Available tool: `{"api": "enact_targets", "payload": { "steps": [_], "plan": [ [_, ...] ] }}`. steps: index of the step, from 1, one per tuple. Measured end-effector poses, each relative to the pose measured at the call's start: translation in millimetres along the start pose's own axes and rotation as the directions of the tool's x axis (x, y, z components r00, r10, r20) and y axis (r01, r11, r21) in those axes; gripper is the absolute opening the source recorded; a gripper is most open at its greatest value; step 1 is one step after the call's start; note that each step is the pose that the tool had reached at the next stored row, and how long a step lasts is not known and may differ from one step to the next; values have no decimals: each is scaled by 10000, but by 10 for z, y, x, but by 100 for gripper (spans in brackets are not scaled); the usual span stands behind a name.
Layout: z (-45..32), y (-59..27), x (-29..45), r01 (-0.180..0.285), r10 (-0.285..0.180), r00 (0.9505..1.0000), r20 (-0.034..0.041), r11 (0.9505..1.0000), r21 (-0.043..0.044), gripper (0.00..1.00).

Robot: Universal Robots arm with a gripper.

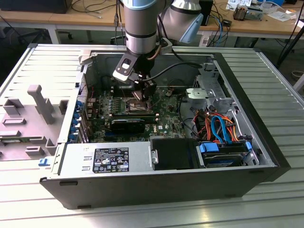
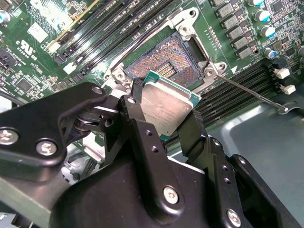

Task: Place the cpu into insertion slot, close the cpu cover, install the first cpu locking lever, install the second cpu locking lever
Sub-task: 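Place the cpu into insertion slot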

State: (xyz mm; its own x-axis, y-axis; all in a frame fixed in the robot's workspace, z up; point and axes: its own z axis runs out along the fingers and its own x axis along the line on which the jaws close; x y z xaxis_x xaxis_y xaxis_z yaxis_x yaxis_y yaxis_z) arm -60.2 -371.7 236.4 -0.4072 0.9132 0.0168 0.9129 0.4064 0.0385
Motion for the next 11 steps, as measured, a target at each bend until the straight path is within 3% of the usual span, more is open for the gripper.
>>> {"api": "enact_targets", "payload": {
  "steps": [11],
  "plan": [
    [5,0,0,-103,103,9999,3,9999,-2,55]
  ]
}}
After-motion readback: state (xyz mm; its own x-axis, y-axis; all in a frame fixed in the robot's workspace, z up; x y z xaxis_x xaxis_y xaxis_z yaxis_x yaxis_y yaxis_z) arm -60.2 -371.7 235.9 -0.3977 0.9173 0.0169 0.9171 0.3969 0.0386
